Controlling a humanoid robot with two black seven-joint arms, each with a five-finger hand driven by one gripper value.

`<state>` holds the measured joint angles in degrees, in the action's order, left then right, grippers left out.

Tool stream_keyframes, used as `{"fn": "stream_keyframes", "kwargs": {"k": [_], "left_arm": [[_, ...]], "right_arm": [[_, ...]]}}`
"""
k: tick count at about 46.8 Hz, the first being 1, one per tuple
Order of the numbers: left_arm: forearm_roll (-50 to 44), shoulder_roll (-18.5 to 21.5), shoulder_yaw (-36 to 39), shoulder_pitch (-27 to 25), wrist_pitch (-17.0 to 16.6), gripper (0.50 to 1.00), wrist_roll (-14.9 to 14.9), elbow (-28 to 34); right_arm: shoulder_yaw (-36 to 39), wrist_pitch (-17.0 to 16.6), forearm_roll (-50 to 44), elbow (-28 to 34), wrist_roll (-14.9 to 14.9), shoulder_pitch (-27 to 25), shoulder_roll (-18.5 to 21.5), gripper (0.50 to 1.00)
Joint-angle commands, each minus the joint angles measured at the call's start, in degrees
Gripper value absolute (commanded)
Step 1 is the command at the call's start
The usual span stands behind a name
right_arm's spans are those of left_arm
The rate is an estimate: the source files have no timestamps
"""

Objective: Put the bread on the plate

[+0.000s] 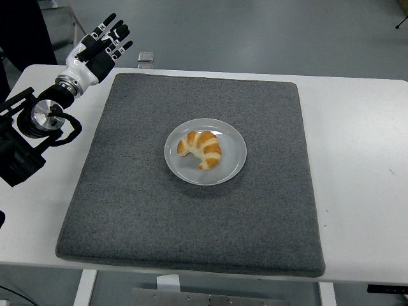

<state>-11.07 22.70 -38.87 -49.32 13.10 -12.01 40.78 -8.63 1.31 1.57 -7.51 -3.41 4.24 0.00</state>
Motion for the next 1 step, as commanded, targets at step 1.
{"fn": "stream_keyframes", "kwargs": {"k": [1], "left_arm": [[0.0,0.1,0.0,0.1,0.0,1.000,0.0,0.0]], "right_arm": [[-0.1,0.0,-0.1,0.0,0.1,0.0,0.0,0.932]]}}
